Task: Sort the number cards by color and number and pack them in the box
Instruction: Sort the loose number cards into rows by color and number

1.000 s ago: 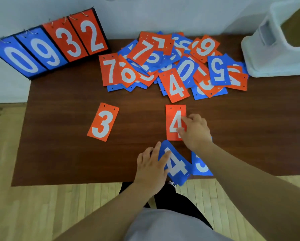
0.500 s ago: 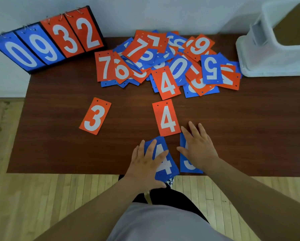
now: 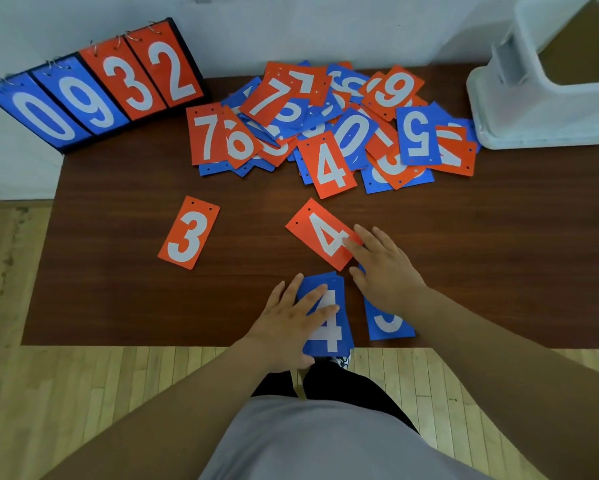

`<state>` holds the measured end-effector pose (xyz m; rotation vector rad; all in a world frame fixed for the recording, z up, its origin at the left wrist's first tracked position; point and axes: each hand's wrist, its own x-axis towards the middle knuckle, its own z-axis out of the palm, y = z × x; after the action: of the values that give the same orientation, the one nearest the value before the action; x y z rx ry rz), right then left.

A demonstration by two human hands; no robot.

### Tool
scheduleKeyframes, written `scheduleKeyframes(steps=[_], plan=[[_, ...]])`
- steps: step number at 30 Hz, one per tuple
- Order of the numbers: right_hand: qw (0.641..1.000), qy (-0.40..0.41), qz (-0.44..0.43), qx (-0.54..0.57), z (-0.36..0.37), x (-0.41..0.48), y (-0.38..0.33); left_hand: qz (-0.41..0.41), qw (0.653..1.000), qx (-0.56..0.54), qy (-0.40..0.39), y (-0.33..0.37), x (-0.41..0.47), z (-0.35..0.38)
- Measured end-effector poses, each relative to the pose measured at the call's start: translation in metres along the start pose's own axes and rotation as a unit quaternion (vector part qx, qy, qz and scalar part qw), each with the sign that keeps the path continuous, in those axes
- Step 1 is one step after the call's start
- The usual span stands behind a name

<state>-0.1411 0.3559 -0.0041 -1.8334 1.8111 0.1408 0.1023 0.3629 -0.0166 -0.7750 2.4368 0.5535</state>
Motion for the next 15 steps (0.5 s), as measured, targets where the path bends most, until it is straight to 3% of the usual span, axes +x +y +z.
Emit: scheduleKeyframes(steps=[6,15], plan=[[0.992,-0.052,-0.054,-0.103,-0.008,0.032,-0.012,-0.01,1.0,-0.023,0.005,-0.006,0.001,0.0],[0.994,-0.044,-0.043,-0.087,-0.006,0.034,-0.019,-0.013,0.999,-0.04,0.012,-0.013,0.0,0.002]])
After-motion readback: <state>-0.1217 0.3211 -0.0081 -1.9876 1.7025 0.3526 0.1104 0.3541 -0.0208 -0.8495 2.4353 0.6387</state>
